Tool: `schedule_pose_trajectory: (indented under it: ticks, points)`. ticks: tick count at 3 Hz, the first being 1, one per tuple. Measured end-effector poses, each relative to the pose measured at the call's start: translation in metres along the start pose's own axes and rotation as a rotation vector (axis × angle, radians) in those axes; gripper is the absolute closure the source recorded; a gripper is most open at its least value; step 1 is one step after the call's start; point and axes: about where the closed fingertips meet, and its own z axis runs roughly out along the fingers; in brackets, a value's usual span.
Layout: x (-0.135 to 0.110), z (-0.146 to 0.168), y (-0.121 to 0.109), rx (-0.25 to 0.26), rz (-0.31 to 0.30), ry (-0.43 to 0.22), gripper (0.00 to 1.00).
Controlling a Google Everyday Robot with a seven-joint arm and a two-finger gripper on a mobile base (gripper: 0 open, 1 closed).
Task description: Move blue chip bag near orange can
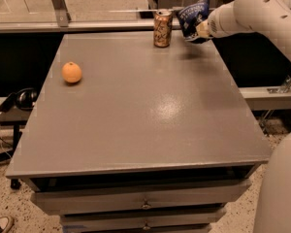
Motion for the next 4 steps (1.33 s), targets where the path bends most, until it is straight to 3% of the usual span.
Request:
schedule_pose_trajectory:
  ticks: [3,4]
  points:
    - [0.009,0.011,0.029,-0.106,0.03,0.016,0.15]
    - [0.011,0.011,0.032,-0.119,0.031,0.019,0.0]
